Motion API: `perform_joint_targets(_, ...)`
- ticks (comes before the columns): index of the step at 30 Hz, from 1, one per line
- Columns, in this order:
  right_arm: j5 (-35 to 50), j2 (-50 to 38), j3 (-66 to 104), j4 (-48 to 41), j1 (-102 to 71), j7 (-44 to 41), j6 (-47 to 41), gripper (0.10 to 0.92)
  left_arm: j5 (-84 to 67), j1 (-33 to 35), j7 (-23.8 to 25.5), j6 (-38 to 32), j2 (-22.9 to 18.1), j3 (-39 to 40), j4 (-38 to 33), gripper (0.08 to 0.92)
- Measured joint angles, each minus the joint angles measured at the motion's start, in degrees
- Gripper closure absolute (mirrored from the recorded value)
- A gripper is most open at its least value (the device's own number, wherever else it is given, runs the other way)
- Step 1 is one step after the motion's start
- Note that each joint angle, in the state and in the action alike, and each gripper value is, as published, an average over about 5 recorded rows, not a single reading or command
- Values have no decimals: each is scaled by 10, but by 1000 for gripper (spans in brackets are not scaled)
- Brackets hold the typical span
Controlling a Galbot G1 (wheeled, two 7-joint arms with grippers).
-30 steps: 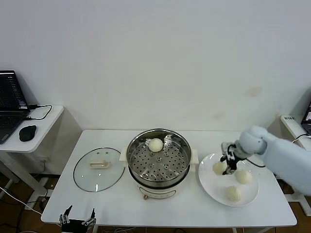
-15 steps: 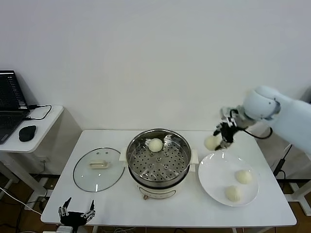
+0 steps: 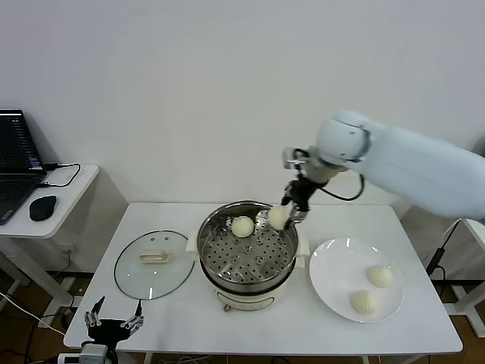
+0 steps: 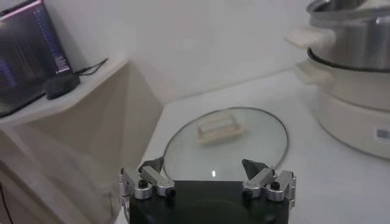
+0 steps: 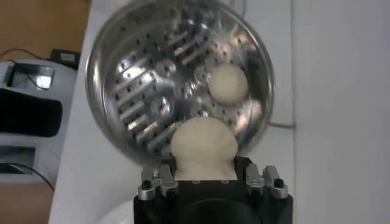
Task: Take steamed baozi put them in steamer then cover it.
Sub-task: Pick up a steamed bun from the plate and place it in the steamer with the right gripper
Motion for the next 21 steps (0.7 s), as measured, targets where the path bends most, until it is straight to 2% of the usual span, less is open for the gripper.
perform_joint_targets(10, 2, 103, -12, -72, -34, 6, -6, 440, -3, -9, 2, 2, -7, 3, -5, 177)
perform_joint_targets(21, -9, 171, -13, -134, -72, 15, -11, 440, -5, -16, 3, 2, -9, 7, -3, 177)
